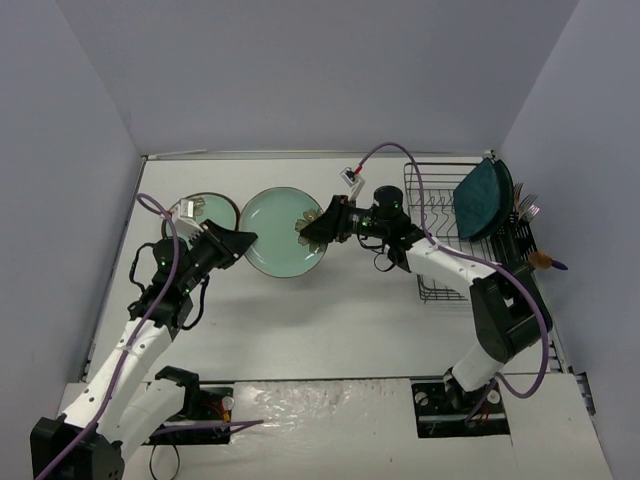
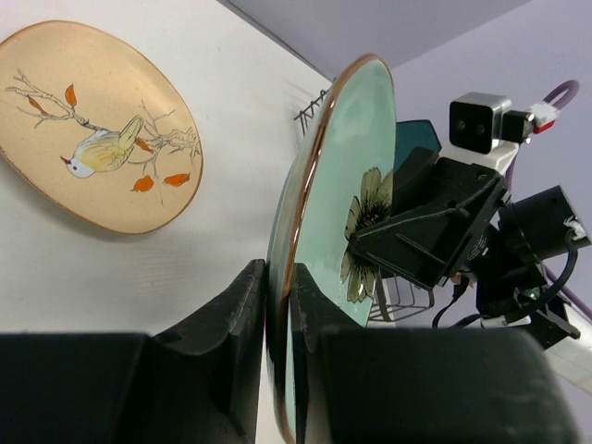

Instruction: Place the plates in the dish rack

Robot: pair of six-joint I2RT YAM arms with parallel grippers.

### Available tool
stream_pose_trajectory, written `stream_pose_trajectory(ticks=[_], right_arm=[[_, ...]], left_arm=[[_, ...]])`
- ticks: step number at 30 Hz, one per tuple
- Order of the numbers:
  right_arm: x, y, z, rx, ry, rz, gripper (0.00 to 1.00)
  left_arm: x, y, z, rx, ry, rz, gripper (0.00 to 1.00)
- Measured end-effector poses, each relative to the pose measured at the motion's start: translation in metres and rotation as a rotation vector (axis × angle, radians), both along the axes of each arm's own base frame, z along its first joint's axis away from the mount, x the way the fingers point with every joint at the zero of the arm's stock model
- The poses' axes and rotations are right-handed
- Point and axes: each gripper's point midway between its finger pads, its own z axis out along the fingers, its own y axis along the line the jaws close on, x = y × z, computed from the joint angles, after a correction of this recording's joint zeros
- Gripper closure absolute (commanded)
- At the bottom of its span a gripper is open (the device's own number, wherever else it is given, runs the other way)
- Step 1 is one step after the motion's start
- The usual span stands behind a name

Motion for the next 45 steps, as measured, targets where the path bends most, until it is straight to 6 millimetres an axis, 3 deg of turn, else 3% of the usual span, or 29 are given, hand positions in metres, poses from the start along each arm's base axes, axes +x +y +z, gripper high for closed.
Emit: stream_pose_trajectory(ticks=[3,6,11,13,17,19,23,28,33,38,42,45], right_arm=[[-0.002,-0.004,0.002,0.016,0.024,-0.004,0.97],[-0.006,-0.009,0.009,0.032,0.037,-0.007,1.0],[-0.011,-0.014,0.017,0.025,0.002,-0.014,1.0],[-0.013,-0.018,0.018,-0.005,-0.028,-0.03,1.0],[-0.008,-0.039,0.015,-0.12,-0.074,-0.108,1.0],[-0.001,-0.057,0.016,-0.196,-0.106,-0.171,1.0],[0.02,-0.104,0.033,-0.345,-0.21,-0.349,1.0],[0.047,-0.184,0.063,-0.603,-0.377,-0.668,1.0],[0.063,-0.268,0.067,-0.896,-0.439,-0.93,1.0],[0.071,-0.339,0.058,-1.111,-0.399,-1.078,1.0],[0.078,-0.365,0.054,-1.198,-0.387,-1.126,1.0],[0.088,-0.376,0.05,-1.214,-0.393,-1.134,1.0]], left_arm=[[0.001,0.001,0.001,-0.001,-0.013,0.0,1.0],[0.0,0.0,0.001,-0.004,-0.016,-0.01,0.93],[0.001,0.001,-0.001,0.015,-0.02,-0.004,0.59],[0.003,0.005,-0.007,0.045,-0.005,0.016,0.41],[0.006,0.018,-0.01,0.145,0.023,0.065,0.13],[0.007,0.027,-0.003,0.205,0.029,0.096,0.05],[0.008,0.054,0.022,0.357,-0.002,0.184,0.03],[-0.002,0.093,0.036,0.577,0.013,0.29,0.03],[-0.015,0.122,0.012,0.776,0.087,0.317,0.03],[-0.021,0.132,-0.027,0.879,0.167,0.285,0.03],[-0.026,0.137,-0.049,0.921,0.234,0.259,0.03],[-0.027,0.14,-0.051,0.928,0.237,0.262,0.03]])
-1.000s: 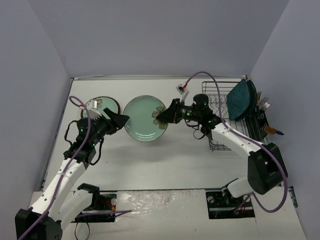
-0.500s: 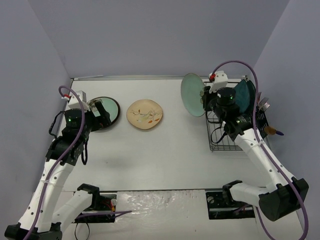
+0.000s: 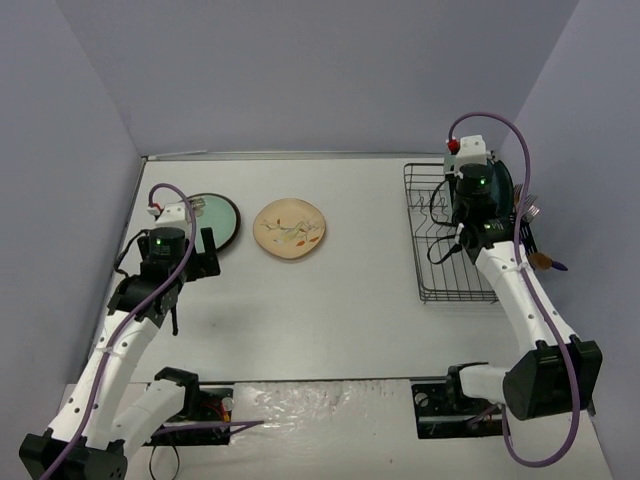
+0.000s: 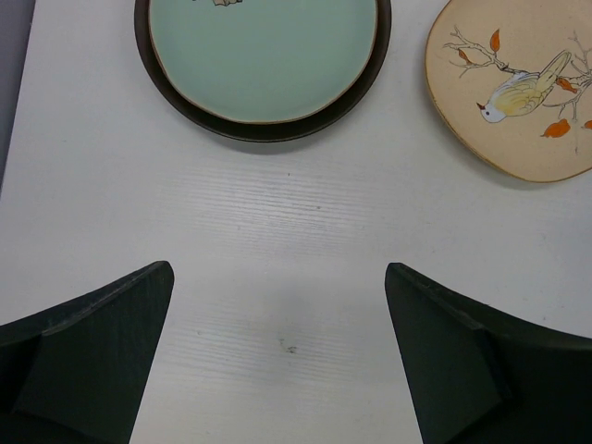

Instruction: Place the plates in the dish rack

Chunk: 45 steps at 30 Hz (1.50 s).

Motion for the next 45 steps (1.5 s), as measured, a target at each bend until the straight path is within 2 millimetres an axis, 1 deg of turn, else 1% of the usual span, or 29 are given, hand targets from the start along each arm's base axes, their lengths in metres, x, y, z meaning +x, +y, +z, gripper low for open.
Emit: stream_pose_trajectory(ticks=[4,7,9,15,20,21,23,24,25,27,29,32,36,37,38,39,43,45], right_arm=[[0.012,-0.019,-0.009,0.001,0.003,-0.028,1.0],[0.021,-0.031,-0.023,0.008,0.021,-0.046,1.0],[0.025,-0.036,-0.034,0.014,0.044,-0.05,1.0],[0.037,-0.037,-0.061,0.039,0.084,-0.036,1.0],[0.041,-0.035,-0.09,0.09,0.121,-0.031,1.0],[0.041,-0.035,-0.096,0.101,0.131,-0.033,0.98],[0.04,-0.036,-0.106,0.126,0.146,-0.041,0.92],[0.04,-0.037,-0.11,0.139,0.148,-0.047,0.89],[0.04,-0.037,-0.111,0.149,0.144,-0.051,0.87],[0.041,-0.037,-0.111,0.165,0.132,-0.055,0.8],[0.041,-0.038,-0.111,0.178,0.128,-0.064,0.64],[0.042,-0.037,-0.109,0.199,0.112,-0.073,0.47],[0.039,-0.035,-0.1,0.221,0.093,-0.078,0.33],[0.037,-0.034,-0.094,0.23,0.08,-0.074,0.29],[0.036,-0.032,-0.088,0.239,0.066,-0.07,0.23],[0.034,-0.03,-0.08,0.251,0.048,-0.06,0.19],[0.026,-0.017,-0.03,0.302,-0.069,-0.008,0.05],[0.022,-0.008,-0.005,0.336,-0.133,0.027,0.01]], left_arm=[[-0.001,0.003,0.002,0.003,-0.007,0.005,0.03],[-0.001,0.003,0.002,0.003,-0.008,0.006,0.03],[-0.001,0.004,0.002,0.004,-0.007,0.01,0.03],[-0.001,0.007,0.0,0.005,-0.003,0.017,0.03],[-0.001,0.007,0.0,0.006,-0.002,0.019,0.03],[-0.001,0.007,0.0,0.006,-0.001,0.02,0.03],[-0.001,0.008,0.0,0.007,0.0,0.025,0.03],[-0.001,0.009,0.0,0.007,0.0,0.026,0.03],[-0.001,0.009,-0.001,0.007,0.0,0.028,0.03],[-0.001,0.01,-0.001,0.007,0.001,0.03,0.03],[-0.001,0.01,-0.001,0.007,0.003,0.03,0.03],[0.0,0.01,-0.003,0.008,0.01,0.031,0.03],[-0.001,0.01,-0.003,0.011,0.013,0.033,0.03],[-0.001,0.01,-0.003,0.011,0.013,0.033,0.03],[-0.001,0.011,-0.003,0.011,0.013,0.033,0.03],[-0.001,0.01,-0.004,0.011,0.013,0.033,0.03],[-0.001,0.01,-0.004,0.009,0.017,0.034,0.03],[0.0,0.01,-0.006,0.004,0.021,0.037,0.03]])
